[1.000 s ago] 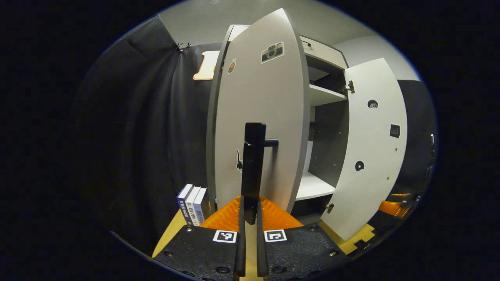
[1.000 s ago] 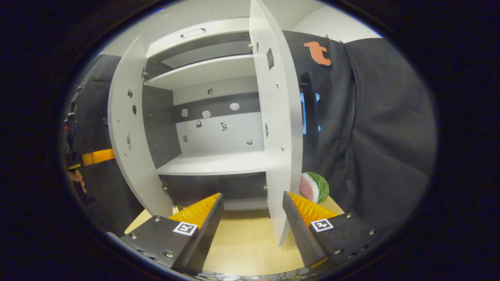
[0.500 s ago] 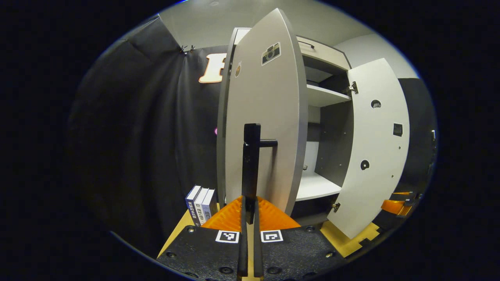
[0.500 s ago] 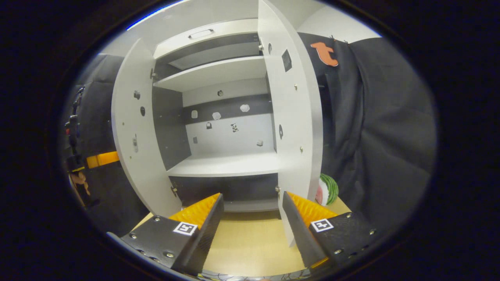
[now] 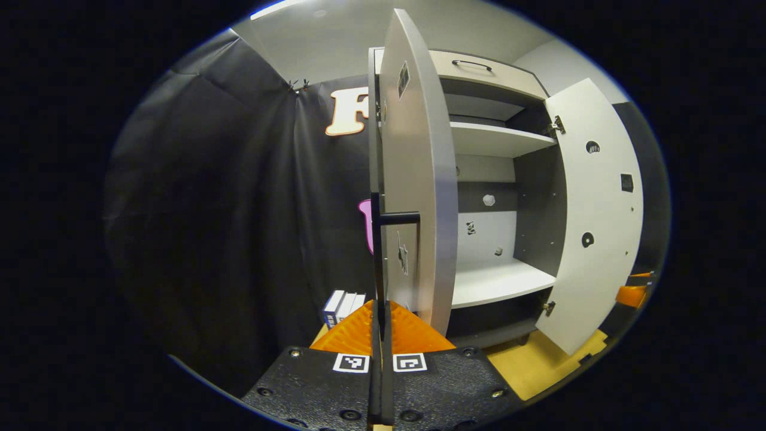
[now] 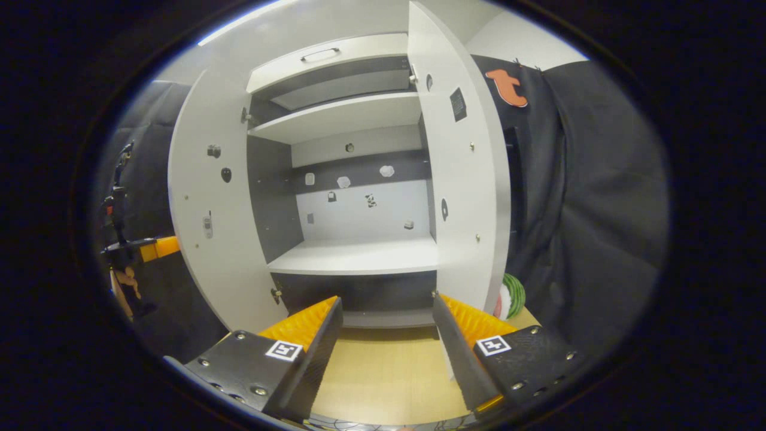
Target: Open the right door of the double-door shoe cabinet with the right hand, and open the left door with the left hand.
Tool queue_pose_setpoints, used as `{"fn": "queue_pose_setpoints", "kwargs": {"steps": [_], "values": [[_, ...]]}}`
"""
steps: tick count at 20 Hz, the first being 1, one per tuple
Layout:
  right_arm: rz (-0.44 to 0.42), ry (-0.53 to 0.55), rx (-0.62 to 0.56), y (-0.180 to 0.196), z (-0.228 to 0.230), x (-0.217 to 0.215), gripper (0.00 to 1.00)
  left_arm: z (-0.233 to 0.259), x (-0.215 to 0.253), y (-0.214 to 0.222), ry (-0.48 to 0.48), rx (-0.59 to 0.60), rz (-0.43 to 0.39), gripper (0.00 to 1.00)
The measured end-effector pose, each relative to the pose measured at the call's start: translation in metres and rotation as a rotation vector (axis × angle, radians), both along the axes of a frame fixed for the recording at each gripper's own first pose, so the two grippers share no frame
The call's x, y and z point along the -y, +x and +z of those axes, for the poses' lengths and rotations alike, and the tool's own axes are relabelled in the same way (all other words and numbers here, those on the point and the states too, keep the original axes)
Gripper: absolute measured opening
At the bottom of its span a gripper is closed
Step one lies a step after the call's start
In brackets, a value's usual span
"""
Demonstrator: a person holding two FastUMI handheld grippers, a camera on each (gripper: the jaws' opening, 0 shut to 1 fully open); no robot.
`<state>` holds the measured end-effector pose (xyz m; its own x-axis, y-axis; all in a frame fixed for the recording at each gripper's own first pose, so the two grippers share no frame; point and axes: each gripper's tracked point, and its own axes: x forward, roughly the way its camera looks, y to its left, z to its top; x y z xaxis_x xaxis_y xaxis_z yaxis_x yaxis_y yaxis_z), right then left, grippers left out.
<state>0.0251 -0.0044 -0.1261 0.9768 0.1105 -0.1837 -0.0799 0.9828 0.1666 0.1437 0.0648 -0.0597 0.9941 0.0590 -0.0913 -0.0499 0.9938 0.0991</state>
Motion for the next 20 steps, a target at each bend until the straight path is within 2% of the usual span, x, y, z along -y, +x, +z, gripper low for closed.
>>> {"fn": "queue_pose_setpoints", "kwargs": {"steps": [2, 3, 5, 8, 12, 15, 16, 18, 20], "values": [[0.014, 0.002, 0.002, 0.001, 0.001, -0.006, 0.9, 0.002, -0.021, 0.001, 0.023, 0.013, 0.037, 0.0], [0.021, 0.001, 0.003, 0.001, 0.001, -0.007, 0.9, 0.001, -0.029, 0.003, 0.016, 0.004, 0.056, 0.03], [0.029, -0.009, 0.007, 0.001, 0.001, -0.007, 0.9, 0.001, -0.023, -0.002, -0.035, -0.007, 0.036, 0.01], [0.023, -0.015, 0.021, 0.0, 0.005, -0.008, 0.9, -0.003, -0.024, -0.018, 0.011, -0.05, 0.063, 0.0], [0.009, -0.022, 0.035, 0.004, 0.027, -0.014, 0.9, 0.013, 0.005, -0.041, -0.01, -0.053, 0.045, 0.0], [-0.012, -0.045, 0.059, 0.011, 0.049, -0.016, 0.9, 0.037, 0.031, -0.038, -0.028, 0.008, 0.029, 0.0], [-0.017, -0.051, 0.076, 0.012, 0.059, -0.017, 0.9, 0.045, 0.04, -0.035, -0.029, 0.03, 0.017, 0.03], [-0.018, -0.064, 0.12, 0.013, 0.081, -0.022, 0.88, 0.054, 0.063, -0.031, -0.036, 0.044, -0.031, 0.04], [-0.033, -0.072, 0.16, 0.013, 0.101, -0.021, 0.94, 0.058, 0.084, -0.025, -0.033, 0.052, -0.072, 0.39]]}}
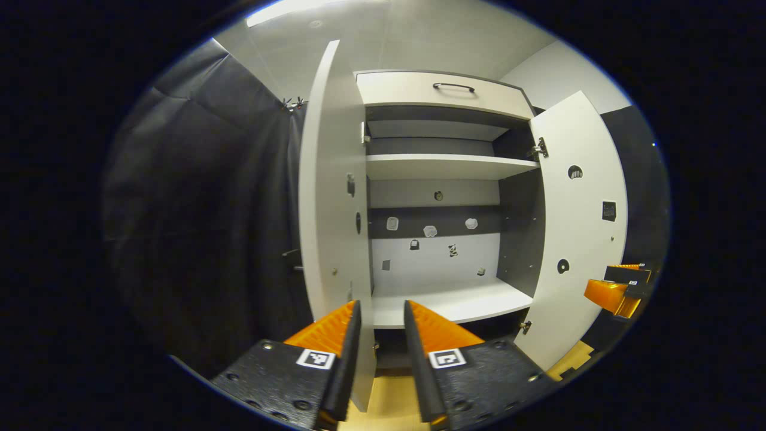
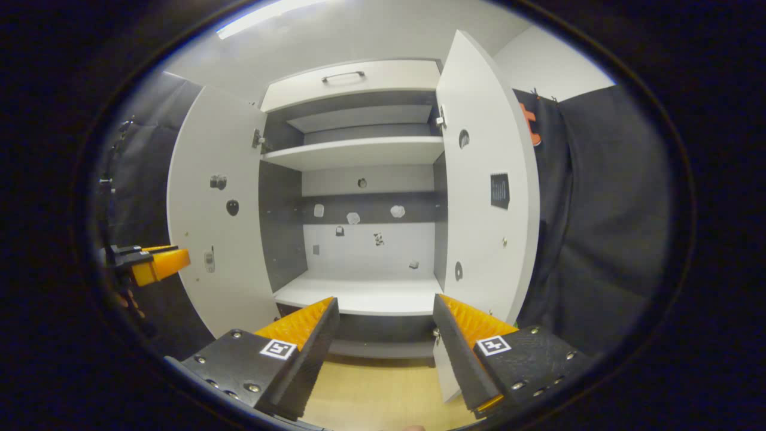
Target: Open the right door of the double-door shoe cabinet with the right hand, and open the left door with the left hand.
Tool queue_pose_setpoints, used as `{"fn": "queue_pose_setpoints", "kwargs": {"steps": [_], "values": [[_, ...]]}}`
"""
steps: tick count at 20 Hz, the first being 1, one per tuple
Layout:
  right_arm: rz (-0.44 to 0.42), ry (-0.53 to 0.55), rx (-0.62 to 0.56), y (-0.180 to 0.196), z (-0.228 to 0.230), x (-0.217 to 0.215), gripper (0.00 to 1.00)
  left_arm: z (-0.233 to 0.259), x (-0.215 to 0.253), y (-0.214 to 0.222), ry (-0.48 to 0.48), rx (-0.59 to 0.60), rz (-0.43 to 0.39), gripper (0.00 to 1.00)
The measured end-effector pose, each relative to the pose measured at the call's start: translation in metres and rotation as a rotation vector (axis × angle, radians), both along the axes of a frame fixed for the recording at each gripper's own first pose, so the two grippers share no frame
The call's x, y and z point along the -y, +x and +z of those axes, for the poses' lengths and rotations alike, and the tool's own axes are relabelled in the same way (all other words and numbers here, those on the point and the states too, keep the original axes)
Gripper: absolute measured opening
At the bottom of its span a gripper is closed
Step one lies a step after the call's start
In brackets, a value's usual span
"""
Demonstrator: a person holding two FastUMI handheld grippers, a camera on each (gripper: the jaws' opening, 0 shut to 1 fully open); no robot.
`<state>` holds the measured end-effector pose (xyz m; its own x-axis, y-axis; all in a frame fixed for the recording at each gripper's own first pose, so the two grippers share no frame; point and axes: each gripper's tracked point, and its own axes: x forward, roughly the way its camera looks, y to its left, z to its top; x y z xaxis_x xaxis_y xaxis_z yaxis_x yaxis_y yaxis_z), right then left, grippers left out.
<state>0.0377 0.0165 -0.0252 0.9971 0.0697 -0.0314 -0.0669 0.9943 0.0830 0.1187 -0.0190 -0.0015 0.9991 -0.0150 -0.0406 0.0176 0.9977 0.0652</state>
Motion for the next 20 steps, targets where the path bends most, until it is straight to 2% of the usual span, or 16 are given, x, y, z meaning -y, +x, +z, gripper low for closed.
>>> {"fn": "queue_pose_setpoints", "kwargs": {"steps": [2, 5, 6, 8, 16, 20], "values": [[0.001, -0.003, 0.035, -0.004, 0.015, -0.004, 0.94, 0.006, 0.022, 0.005, -0.001, 0.021, -0.048, 0.73], [-0.002, -0.023, 0.069, -0.009, 0.029, -0.004, 0.94, 0.012, 0.052, 0.007, -0.031, 0.042, -0.097, 0.79], [-0.004, -0.028, 0.074, -0.011, 0.032, -0.004, 0.9, 0.014, 0.06, 0.008, -0.041, 0.042, -0.111, 0.89], [-0.005, -0.021, 0.084, -0.013, 0.037, -0.004, 0.94, 0.016, 0.072, 0.007, -0.051, 0.045, -0.132, 0.99], [-0.023, 0.014, 0.096, -0.021, 0.044, 0.023, 0.94, 0.023, 0.112, 0.009, -0.049, 0.057, -0.184, 0.99], [-0.004, 0.0, 0.106, -0.027, 0.047, 0.047, 0.94, 0.024, 0.144, 0.003, -0.038, 0.052, -0.174, 0.99]]}}
